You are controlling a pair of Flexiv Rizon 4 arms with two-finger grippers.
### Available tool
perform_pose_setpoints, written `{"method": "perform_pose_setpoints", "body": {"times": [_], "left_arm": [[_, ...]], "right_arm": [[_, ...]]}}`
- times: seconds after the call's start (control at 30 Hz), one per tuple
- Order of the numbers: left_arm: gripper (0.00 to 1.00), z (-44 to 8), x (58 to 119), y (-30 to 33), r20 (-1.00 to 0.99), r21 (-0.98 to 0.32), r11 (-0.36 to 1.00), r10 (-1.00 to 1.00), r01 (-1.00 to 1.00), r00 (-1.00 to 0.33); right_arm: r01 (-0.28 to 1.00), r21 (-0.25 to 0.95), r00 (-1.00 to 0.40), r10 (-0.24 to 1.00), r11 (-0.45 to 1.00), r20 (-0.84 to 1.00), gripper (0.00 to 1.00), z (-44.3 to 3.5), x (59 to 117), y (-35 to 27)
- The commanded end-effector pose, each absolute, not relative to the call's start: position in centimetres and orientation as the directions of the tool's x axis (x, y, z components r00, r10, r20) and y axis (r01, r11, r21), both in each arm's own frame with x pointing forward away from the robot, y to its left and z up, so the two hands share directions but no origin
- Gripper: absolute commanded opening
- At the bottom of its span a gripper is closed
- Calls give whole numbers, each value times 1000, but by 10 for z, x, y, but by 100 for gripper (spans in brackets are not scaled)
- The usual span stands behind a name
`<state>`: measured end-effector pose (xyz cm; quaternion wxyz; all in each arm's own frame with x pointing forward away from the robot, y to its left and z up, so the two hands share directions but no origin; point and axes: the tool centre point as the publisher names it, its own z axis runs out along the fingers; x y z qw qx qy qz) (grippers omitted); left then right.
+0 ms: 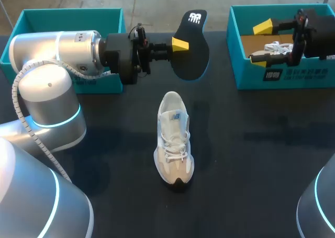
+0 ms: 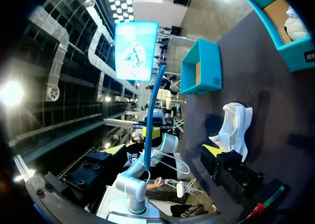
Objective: Take the shoe out of the shoebox, open the shoe tongue, remove and reinsert the insole, then place the shoe into the shoebox
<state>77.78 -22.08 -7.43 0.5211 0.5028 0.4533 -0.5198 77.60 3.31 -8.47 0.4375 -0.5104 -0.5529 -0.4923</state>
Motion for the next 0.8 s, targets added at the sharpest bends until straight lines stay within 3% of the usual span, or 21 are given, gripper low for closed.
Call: {"method": "perform_pose_setpoints", "body": {"times": [0.03, 0.27, 0.4, 0.47, 0.67, 0.8], "left_arm": [[0, -72, 776, -223, -998, 7, -59, -65, 998, 3], [0, -63, 766, -221, -958, -286, -116, 37, 951, -284], [0, -60, 765, -216, -855, -518, -91, 73, 850, -513], [0, -59, 762, -212, -824, -566, -77, 82, 821, -561], [0, -55, 750, -206, -638, -770, -81, 103, 633, -763], [0, -51, 742, -204, -390, -921, -63, 128, 385, -912]], "right_arm": [[995, 97, -95, 135, -6, 986, 100, -85, 776, 34], [995, 97, -95, 135, -6, 986, 100, -85, 776, 34], [995, 97, -95, 135, -6, 986, 100, -85, 776, 34], [995, 97, -95, 135, -6, 986, 100, -85, 776, 34], [995, 97, -95, 135, -6, 986, 100, -85, 776, 34], [995, 97, -95, 135, -6, 986, 100, -85, 776, 34]]}}
